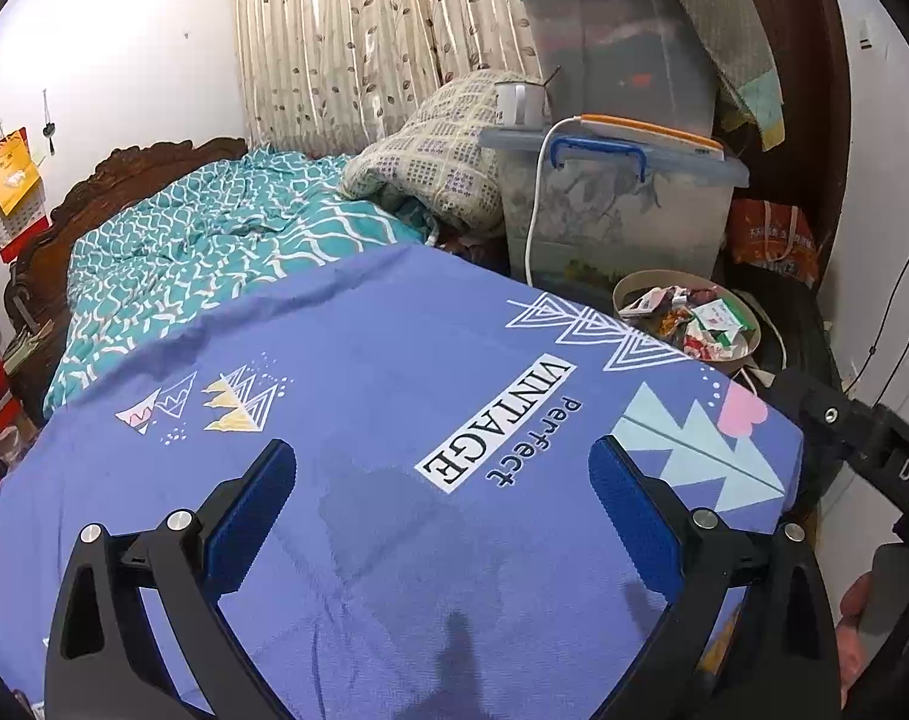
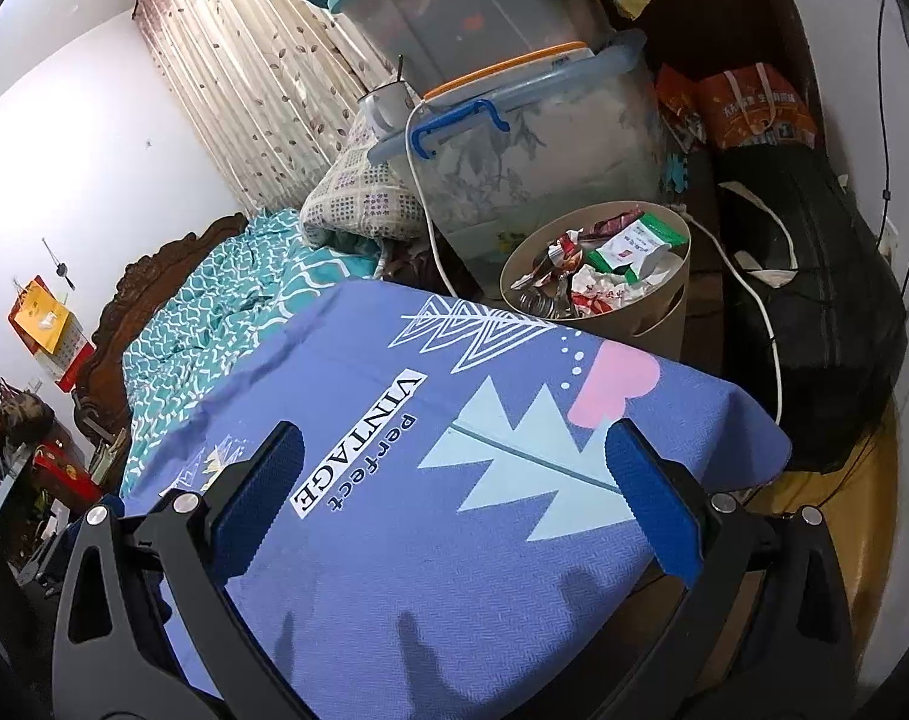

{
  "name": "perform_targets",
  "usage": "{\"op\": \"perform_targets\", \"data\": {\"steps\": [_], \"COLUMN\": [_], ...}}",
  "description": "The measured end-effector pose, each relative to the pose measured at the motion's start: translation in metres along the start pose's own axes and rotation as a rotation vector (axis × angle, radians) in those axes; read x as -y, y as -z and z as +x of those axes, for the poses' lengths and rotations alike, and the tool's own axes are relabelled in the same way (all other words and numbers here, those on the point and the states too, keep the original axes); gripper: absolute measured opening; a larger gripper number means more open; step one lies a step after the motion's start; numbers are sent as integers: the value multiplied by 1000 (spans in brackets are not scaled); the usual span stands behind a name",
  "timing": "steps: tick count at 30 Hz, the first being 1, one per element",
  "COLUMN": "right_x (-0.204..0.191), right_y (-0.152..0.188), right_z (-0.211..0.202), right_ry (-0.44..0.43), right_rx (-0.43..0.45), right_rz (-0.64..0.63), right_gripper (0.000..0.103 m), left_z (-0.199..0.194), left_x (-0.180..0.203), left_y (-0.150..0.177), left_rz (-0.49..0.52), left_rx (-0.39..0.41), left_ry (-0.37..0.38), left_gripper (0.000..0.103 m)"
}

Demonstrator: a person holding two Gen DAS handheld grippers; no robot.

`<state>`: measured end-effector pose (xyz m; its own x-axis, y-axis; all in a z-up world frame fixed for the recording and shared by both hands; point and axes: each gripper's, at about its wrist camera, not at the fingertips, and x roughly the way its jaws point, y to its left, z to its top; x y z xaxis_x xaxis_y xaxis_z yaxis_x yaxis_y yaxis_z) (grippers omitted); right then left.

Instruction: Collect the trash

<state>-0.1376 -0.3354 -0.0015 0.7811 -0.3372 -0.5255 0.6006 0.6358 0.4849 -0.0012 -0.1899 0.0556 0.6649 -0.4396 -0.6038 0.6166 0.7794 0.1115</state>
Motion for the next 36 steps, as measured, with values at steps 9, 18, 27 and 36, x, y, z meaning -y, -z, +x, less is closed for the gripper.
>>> {"op": "perform_targets", "data": {"steps": [9,18,27,36], "right_x": [-2,-1,-1,-1], "right_y": [1,3,5,7], "right_z": [-6,-2,1,4], "right_ry": [7,7,22,17], "right_rx": [34,15,0,-13], "right_rz": [-17,-17,-13,-16], "right_gripper": [99,99,100,99], "left_z": [-10,-12,-2,-13], "left_x": [-4,-9,-11,-12], "left_y": [-2,-1,2,-3], "left_rz": [-18,-31,-30,-16], "left_rx": [45,46,2,68], "left_ry": [4,1,25,-25], "left_gripper": [95,95,95,95]}}
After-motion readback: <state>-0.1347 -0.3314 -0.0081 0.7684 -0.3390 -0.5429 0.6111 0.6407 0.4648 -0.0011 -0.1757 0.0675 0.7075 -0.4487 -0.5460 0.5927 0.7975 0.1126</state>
